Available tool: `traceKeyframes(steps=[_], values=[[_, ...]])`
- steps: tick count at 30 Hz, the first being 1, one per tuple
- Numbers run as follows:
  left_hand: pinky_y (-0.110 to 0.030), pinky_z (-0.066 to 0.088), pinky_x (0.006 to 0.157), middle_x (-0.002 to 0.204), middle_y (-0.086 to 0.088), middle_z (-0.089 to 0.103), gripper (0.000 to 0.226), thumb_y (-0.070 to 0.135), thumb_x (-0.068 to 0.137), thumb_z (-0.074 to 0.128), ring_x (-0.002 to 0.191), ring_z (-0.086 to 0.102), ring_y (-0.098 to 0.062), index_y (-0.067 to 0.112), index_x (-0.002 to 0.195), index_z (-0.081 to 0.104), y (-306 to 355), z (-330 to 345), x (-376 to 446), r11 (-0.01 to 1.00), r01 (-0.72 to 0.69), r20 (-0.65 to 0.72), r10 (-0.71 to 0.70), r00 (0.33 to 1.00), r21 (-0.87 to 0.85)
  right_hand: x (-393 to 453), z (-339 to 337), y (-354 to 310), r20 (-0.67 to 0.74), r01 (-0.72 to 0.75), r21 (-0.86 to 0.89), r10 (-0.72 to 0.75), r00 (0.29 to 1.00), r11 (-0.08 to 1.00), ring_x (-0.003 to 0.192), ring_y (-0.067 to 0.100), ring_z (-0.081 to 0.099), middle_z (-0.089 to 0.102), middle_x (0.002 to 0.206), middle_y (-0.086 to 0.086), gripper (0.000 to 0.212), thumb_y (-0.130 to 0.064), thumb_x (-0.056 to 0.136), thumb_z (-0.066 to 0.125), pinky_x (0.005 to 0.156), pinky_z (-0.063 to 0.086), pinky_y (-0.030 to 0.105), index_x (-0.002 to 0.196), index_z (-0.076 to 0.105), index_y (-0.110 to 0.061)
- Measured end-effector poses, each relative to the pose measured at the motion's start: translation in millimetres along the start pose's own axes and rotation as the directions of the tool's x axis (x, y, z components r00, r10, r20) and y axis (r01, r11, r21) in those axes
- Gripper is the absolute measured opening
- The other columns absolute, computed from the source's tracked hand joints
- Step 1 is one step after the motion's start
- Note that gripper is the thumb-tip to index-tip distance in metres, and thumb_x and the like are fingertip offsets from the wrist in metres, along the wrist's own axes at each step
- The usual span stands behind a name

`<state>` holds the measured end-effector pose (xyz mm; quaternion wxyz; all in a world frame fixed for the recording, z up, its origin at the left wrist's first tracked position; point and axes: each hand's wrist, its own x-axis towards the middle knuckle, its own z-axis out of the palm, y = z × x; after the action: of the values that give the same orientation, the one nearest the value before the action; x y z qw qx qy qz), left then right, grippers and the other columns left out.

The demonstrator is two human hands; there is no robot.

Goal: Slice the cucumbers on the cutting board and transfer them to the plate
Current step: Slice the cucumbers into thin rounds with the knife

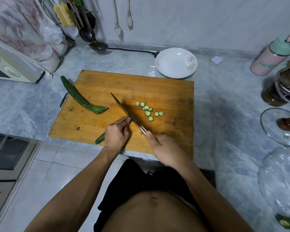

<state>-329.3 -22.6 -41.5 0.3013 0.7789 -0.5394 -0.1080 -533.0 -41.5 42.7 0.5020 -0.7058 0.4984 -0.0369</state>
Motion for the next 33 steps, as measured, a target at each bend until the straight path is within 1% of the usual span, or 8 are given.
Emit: traceKeyframes(steps=[4,10,13,15,19,26,29,33], values=[[-0.025,0.047,0.093,0.117,-0.009,0.069,0.029,0.003,0.081,0.060,0.096,0.070,-0.024,0.008,0.106,0.075,-0.7,-0.1,0.0,1.000,-0.010,0.010,0.010,1.000,0.004,7.0,-0.8,-1.7,0.028,-0.016,0.000,0.016,0.999,1.000,0.071,0.019,0.052,0.054,0.072,0.004,0.064,-0.061,0.101,0.024,0.060,0.037,0.033,0.072,0.058,-0.015],[-0.032,0.054,0.085,0.114,-0.013,0.069,0.025,0.004,0.081,0.062,0.096,0.069,-0.028,0.006,0.103,0.075,2.9,2.7,-5.4,0.999,-0.043,0.001,0.043,0.999,0.022,25.3,9.2,-7.9,-0.001,0.001,-0.054,-0.001,1.000,0.999,0.071,0.022,0.050,0.051,0.069,0.002,0.060,-0.056,0.103,0.026,0.065,0.033,0.031,0.065,0.051,-0.017],[-0.033,0.054,0.086,0.116,-0.011,0.069,0.028,0.001,0.081,0.064,0.098,0.069,-0.027,0.008,0.105,0.075,3.1,1.1,-3.7,0.999,-0.039,0.001,0.039,0.999,0.030,32.3,9.2,-6.2,0.000,-0.003,-0.043,0.003,1.000,0.999,0.077,0.026,0.053,0.051,0.068,0.003,0.064,-0.059,0.102,0.024,0.068,0.037,0.032,0.074,0.061,-0.015],[-0.034,0.055,0.083,0.118,-0.008,0.069,0.030,0.002,0.081,0.063,0.099,0.068,-0.027,0.010,0.108,0.075,5.1,-0.8,-3.7,0.998,-0.041,0.006,0.041,0.999,0.052,35.3,5.8,-3.0,0.006,-0.026,0.006,0.026,1.000,1.000,0.067,0.024,0.055,0.053,0.065,0.001,0.065,-0.061,0.101,0.024,0.065,0.042,0.032,0.079,0.066,-0.016],[-0.034,0.055,0.073,0.121,-0.004,0.067,0.035,0.002,0.082,0.063,0.099,0.067,-0.027,0.015,0.113,0.073,9.8,-6.2,-5.4,0.995,-0.040,0.003,0.039,0.999,0.097,35.6,-6.3,0.9,-0.015,-0.057,0.068,0.058,0.998,0.996,0.051,0.020,0.049,0.053,0.060,0.002,0.063,-0.061,0.101,0.024,0.056,0.043,0.032,0.064,0.053,-0.019],[-0.027,0.050,0.085,0.125,-0.002,0.065,0.030,0.009,0.089,0.060,0.110,0.062,-0.023,0.015,0.115,0.071,8.6,-7.7,-0.5,1.000,-0.007,0.027,0.007,1.000,0.015,36.9,-29.7,14.8,-0.053,0.021,0.001,-0.020,0.998,1.000,0.053,0.024,0.044,0.044,0.062,0.011,0.061,-0.060,0.100,0.027,0.054,0.035,0.030,0.072,0.051,-0.011],[-0.023,0.045,0.095,0.119,-0.004,0.067,0.026,0.008,0.090,0.058,0.111,0.061,-0.020,0.011,0.112,0.072,14.2,-15.0,1.3,0.991,-0.048,-0.118,0.033,0.993,-0.128,30.8,-32.2,20.1,-0.082,0.089,-0.105,-0.098,0.992,0.991,0.050,0.020,0.044,0.045,0.060,0.008,0.059,-0.058,0.100,0.034,0.047,0.029,0.026,0.069,0.048,-0.010],[-0.033,0.049,0.090,0.109,-0.010,0.066,0.020,0.006,0.088,0.061,0.104,0.061,-0.023,0.002,0.105,0.072,32.2,-30.5,8.2,0.961,-0.213,-0.418,0.122,0.900,-0.178,25.6,-35.4,27.1,-0.127,0.151,-0.315,-0.199,0.972,0.937,0.059,0.025,0.055,0.057,0.067,0.010,0.060,-0.059,0.097,0.042,0.050,0.033,0.033,0.079,0.058,-0.005]])
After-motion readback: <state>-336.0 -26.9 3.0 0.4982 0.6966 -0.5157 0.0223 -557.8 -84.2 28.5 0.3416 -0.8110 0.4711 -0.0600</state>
